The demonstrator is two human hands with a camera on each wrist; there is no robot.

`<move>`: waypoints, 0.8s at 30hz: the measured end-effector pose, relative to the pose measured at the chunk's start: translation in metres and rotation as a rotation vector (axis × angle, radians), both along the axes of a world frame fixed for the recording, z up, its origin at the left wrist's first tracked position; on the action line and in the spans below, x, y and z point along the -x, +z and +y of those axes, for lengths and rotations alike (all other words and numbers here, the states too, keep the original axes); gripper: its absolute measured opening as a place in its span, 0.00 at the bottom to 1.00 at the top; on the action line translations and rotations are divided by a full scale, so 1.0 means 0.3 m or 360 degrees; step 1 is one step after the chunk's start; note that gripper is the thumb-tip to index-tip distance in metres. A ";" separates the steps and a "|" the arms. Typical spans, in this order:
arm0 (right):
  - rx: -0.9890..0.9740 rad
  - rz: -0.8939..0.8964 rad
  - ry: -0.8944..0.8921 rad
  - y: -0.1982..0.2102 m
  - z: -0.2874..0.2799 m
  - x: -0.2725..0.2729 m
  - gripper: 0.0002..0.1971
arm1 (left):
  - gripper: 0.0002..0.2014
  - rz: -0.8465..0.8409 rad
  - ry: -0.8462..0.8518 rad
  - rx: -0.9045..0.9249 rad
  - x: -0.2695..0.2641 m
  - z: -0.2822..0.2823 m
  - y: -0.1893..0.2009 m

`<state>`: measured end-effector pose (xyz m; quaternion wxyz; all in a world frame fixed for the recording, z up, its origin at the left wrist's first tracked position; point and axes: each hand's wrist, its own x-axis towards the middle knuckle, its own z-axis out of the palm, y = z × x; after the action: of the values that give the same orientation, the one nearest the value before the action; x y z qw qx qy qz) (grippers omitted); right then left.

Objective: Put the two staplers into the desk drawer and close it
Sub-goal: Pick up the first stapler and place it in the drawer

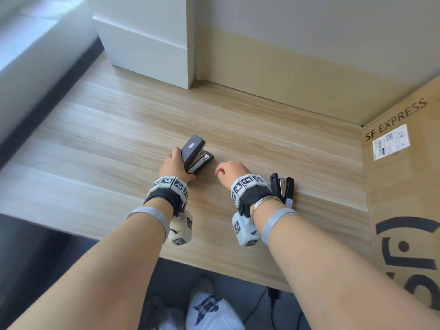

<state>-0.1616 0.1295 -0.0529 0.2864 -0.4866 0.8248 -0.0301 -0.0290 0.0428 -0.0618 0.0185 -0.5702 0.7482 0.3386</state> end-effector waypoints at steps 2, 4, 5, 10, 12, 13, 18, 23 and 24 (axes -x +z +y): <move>-0.0022 -0.0003 -0.0006 0.000 -0.002 -0.016 0.16 | 0.27 -0.0019 -0.0087 0.0023 -0.013 0.005 -0.008; -0.0037 -0.0001 -0.0025 -0.001 -0.007 -0.041 0.16 | 0.26 -0.0006 -0.0100 0.0029 -0.040 0.001 -0.009; -0.0043 -0.0001 -0.0034 0.000 -0.009 -0.056 0.16 | 0.27 0.0009 -0.0081 0.0022 -0.058 -0.001 -0.007; -0.0005 -0.0010 -0.0041 0.017 -0.039 -0.176 0.16 | 0.28 0.0106 0.0004 0.0069 -0.211 -0.020 0.026; 0.0013 0.0004 -0.0022 0.027 -0.058 -0.244 0.17 | 0.26 0.0132 0.0039 0.0088 -0.295 -0.031 0.048; 0.0020 0.0011 -0.0006 0.030 -0.069 -0.283 0.16 | 0.26 0.0139 0.0062 0.0096 -0.343 -0.036 0.060; 0.0046 0.0024 0.0060 0.029 -0.124 -0.490 0.15 | 0.28 0.0087 0.0147 0.0193 -0.622 -0.055 0.107; 0.0069 0.0052 0.0137 0.019 -0.158 -0.693 0.15 | 0.27 0.0044 0.0318 0.0231 -0.933 -0.043 0.121; 0.0079 0.0054 0.0151 0.014 -0.162 -0.730 0.16 | 0.27 0.0031 0.0371 0.0240 -0.992 -0.032 0.120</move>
<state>0.0573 0.0809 -0.0488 0.2614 -0.5325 0.8045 -0.0288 0.2687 0.0333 -0.0260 -0.0713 -0.6497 0.7004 0.2868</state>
